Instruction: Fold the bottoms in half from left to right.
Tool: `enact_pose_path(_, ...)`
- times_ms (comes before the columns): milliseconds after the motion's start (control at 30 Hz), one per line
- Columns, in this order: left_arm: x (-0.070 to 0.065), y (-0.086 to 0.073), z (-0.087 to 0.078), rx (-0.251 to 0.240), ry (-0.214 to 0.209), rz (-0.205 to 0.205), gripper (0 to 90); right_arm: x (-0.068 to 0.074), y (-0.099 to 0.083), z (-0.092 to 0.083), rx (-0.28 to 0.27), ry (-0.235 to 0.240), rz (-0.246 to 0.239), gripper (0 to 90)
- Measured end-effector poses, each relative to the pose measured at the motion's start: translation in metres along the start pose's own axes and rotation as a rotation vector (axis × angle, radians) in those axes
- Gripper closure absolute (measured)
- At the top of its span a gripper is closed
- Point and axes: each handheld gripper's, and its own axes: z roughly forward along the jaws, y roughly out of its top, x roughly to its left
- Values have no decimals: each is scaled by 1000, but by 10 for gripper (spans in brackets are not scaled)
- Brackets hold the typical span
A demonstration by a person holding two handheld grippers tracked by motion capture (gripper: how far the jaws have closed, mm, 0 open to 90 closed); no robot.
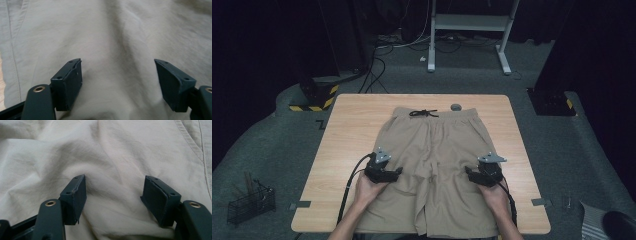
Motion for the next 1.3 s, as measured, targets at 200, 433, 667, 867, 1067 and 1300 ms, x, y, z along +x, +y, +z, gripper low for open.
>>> enact_pose_path(200, 4, -1, -1, -2, 5, -3, 263, 0, 0, 0, 0, -1, 0, 356)
enact_pose_path(433, 3, -6, -7, 0, 25, -19, 258, 0, -1, -1, -1, -4, 1, 359)
enact_pose_path(667, -2, -14, -16, -3, 24, -23, 257, 6, -8, -9, -1, 1, -6, 362)
enact_pose_path(867, -8, -21, -23, 0, 20, -21, 251, 9, -16, -17, -2, 11, -12, 362)
enact_pose_path(1067, -4, -17, -26, -4, -17, -72, 258, 11, -12, -22, 6, -24, -22, 385)
enact_pose_path(1300, -1, 15, -11, -3, 9, -119, 268, 5, 13, -6, -16, 6, 48, 384)
